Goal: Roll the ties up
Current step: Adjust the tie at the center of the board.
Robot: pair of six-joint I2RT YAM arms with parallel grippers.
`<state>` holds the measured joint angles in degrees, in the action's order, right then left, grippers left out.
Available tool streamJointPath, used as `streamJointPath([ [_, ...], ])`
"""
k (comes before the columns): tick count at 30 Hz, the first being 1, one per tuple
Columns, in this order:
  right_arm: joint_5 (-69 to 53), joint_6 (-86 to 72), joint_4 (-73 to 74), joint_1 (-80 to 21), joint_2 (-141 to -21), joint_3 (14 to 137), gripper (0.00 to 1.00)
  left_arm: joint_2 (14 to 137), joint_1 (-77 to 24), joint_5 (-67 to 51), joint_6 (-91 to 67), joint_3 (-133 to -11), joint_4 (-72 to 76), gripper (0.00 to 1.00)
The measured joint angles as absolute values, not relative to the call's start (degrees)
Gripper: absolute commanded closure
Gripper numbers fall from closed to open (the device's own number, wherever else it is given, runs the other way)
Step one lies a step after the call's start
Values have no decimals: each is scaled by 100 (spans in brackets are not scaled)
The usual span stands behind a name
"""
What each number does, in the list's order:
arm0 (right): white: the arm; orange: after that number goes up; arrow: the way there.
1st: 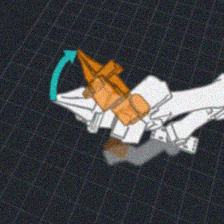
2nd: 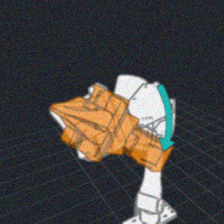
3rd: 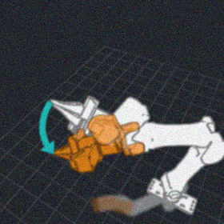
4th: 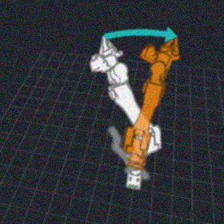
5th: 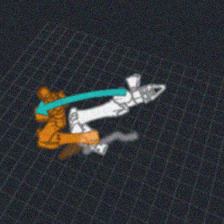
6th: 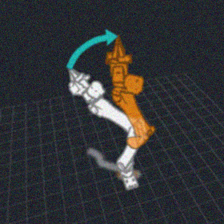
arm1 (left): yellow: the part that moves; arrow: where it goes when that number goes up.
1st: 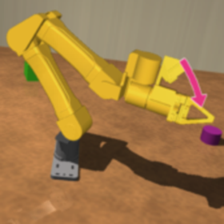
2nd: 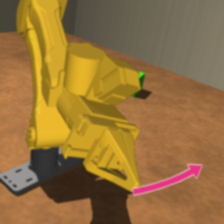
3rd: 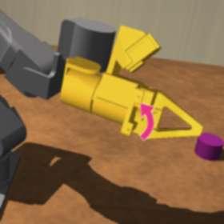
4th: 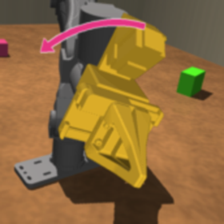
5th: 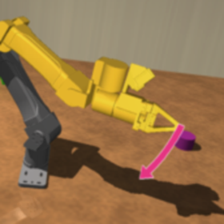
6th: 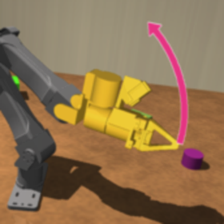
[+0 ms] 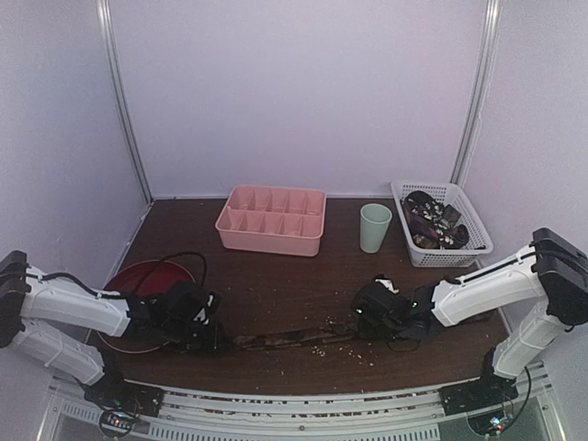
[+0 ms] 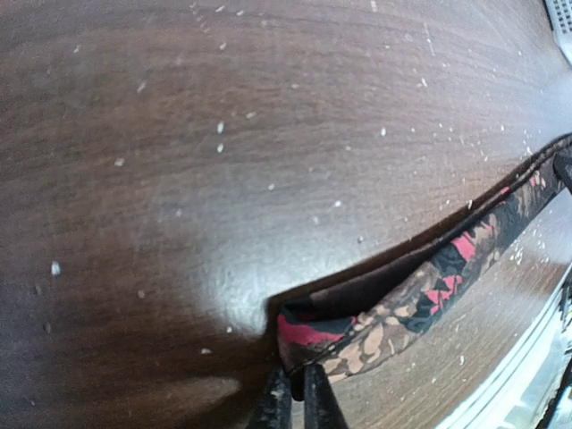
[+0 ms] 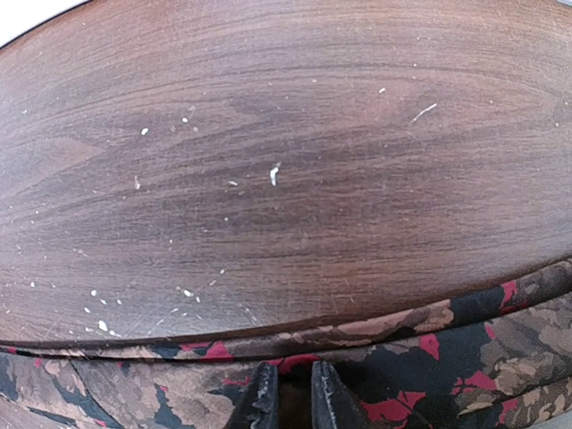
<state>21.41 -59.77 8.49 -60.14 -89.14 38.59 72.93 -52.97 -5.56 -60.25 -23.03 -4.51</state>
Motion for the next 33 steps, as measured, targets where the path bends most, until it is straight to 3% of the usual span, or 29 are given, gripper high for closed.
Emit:
streamJointPath([
  [12, 2217, -6001, 526, -6014, -8862, 3680, 84, 8103, -5026, -139, -5380, -3264, -1061, 100],
  [18, 2095, -5999, 478, -6014, -8801, 3682, 78, 8099, -4637, 139, -5061, -3369, -1343, 100],
  [33, 2399, -6418, 1437, -5669, -7601, 3533, 83, 8110, -4606, 314, -4766, -3472, -1570, 100],
])
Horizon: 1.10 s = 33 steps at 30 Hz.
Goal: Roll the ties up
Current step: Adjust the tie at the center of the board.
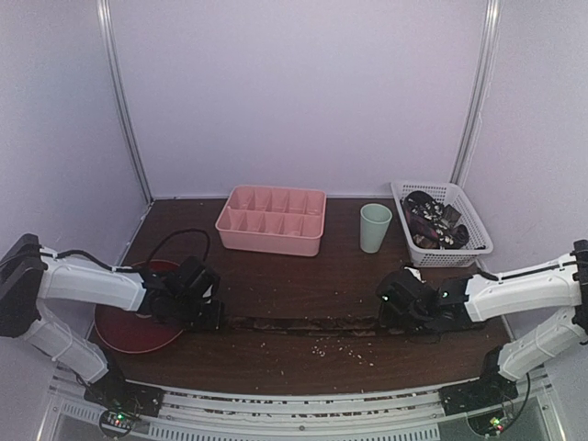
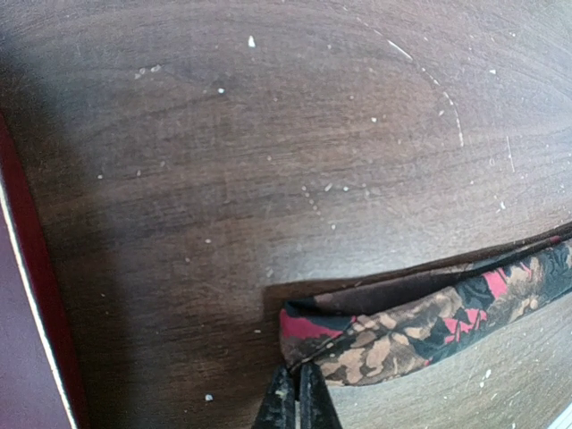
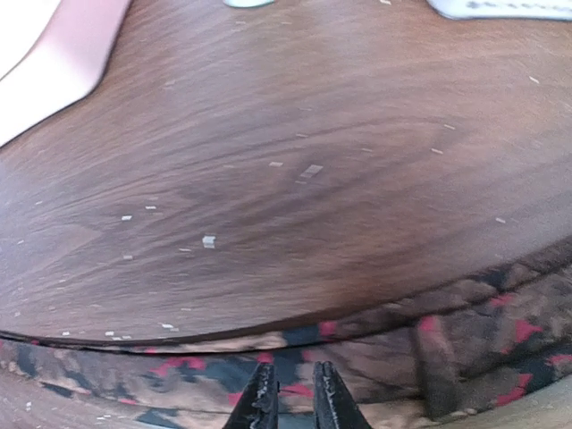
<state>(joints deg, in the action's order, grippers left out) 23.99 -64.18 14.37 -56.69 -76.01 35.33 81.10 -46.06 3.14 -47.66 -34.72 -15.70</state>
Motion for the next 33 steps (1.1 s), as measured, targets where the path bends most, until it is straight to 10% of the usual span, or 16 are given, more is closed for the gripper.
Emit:
streamJointPath([
  [15, 2536, -7179, 952, -4960, -7328, 2410, 85, 8053, -4606, 266, -4786, -3339, -1378, 100],
  [27, 2274, -6676, 1361, -5094, -7102, 3017, 81, 7332, -4580, 305, -4786, -3548, -1946, 75],
  [33, 2171, -6466, 1201, -5277, -7089, 3203, 84, 7240, -4578, -19, -4637, -3669, -1686, 99],
])
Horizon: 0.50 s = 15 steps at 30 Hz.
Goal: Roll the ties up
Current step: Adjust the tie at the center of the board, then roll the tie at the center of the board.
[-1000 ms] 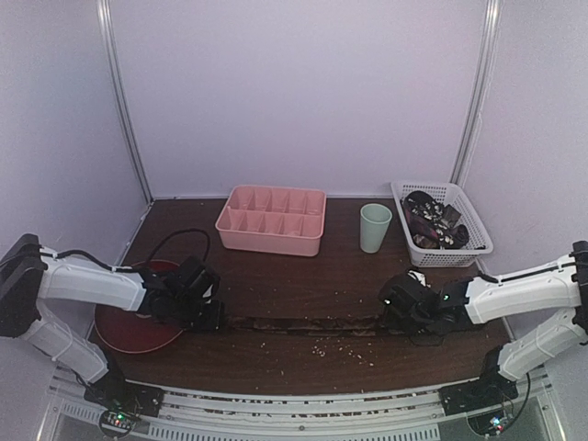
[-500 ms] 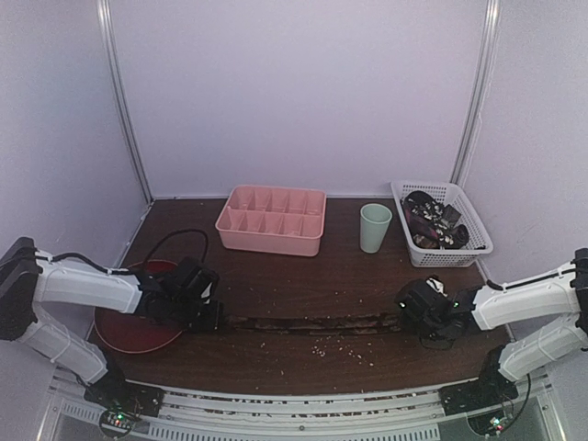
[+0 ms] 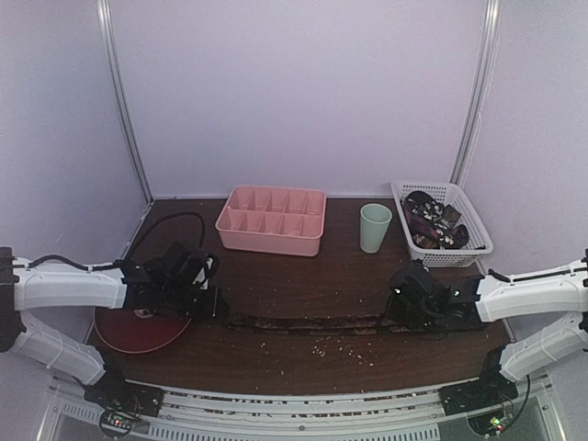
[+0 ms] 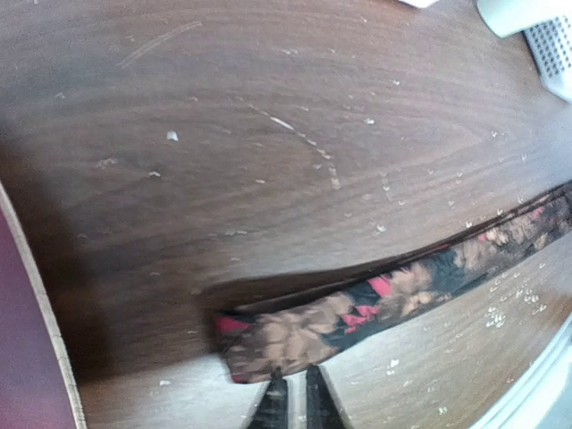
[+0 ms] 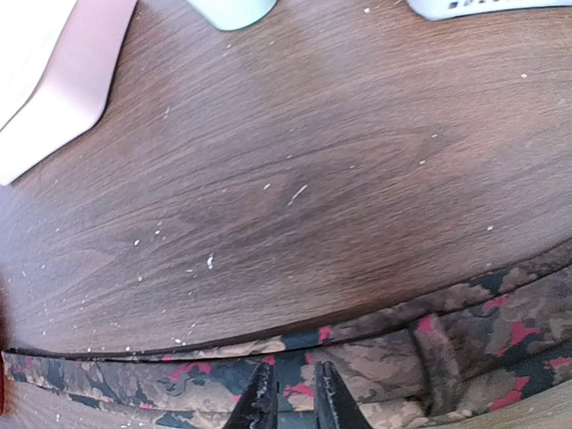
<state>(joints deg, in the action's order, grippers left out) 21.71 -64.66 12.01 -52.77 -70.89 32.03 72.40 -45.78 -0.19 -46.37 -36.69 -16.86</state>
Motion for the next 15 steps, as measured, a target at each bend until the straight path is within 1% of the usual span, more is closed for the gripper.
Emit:
streamJointPath([
  [4, 2104, -6381, 1035, -5297, -7238, 3203, 84, 7596, -4576, -340, -4525, -3680, -1365, 100],
  [8, 2091, -6386, 1002, -5269, -7448, 3166, 85, 8060, -4574, -375, -4508, -3667, -1273, 100],
  [15, 2097, -6571, 731, -5004, -7430, 2497, 86, 8512, -4541, -263, -4552, -3485, -703, 100],
])
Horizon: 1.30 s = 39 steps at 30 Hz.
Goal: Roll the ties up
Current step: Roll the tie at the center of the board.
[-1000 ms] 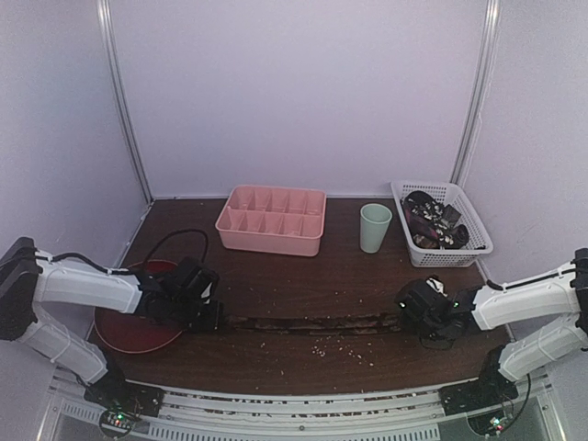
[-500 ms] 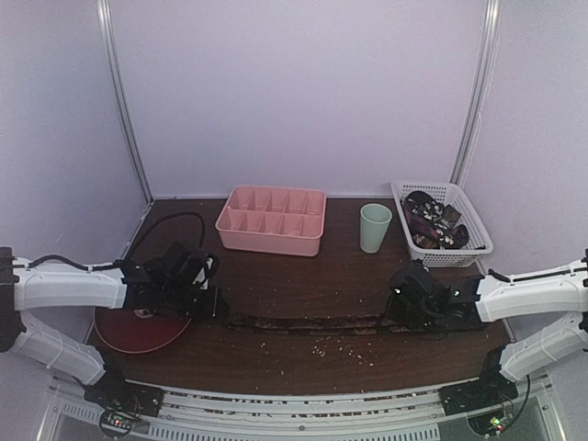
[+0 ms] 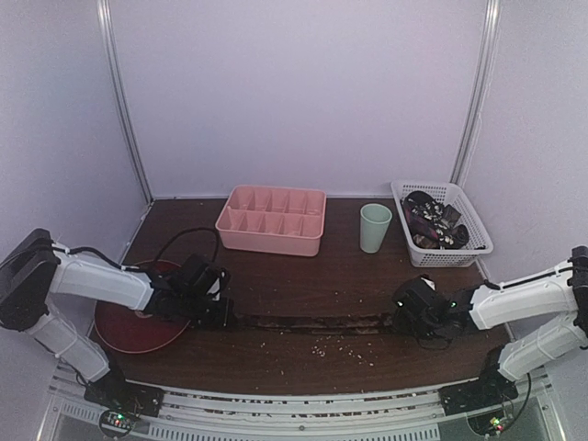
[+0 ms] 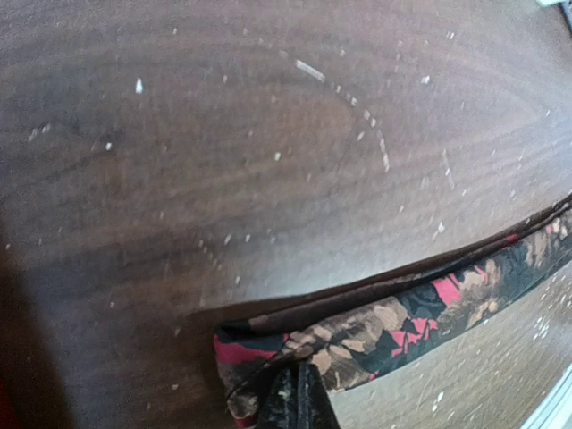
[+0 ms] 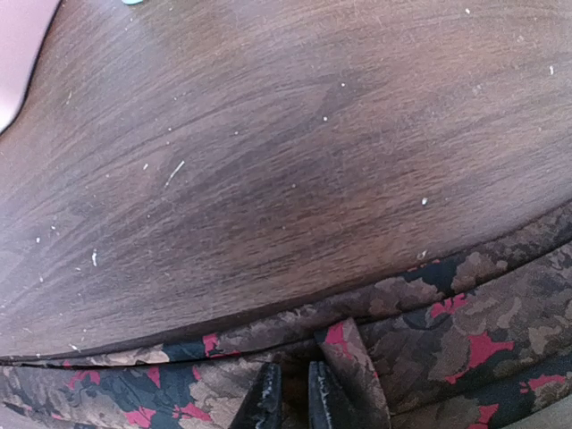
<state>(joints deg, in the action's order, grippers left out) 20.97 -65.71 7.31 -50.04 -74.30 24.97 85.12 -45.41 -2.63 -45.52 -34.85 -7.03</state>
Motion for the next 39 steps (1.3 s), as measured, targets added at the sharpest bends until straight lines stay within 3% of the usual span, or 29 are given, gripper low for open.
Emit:
streamJointPath([
  [4, 2121, -6617, 578, -4945, -7349, 2388, 86, 8468, -4530, -263, -4644, -3365, -454, 100],
  [10, 2036, -6455, 676, -4934, -7266, 2434, 82, 7996, -4515, -51, -4604, -3514, -1262, 86],
  [15, 1879, -6169, 794, -5019, -7087, 2705, 81, 7684, -4272, 143, -4412, -3776, -1559, 84],
  [20, 1597, -5911, 412, -5297, -7102, 2980, 96, 7765, -4128, 36, -4265, -3776, -1542, 76],
  [22, 1415, -5830, 104, -5406, -7341, 3146, 100, 7819, -4123, -82, -4233, -3743, -1448, 75],
  [39, -3, -5524, -2115, -6215, -10864, 6003, 100, 8289, -4042, -360, -4134, -3594, -1116, 74],
])
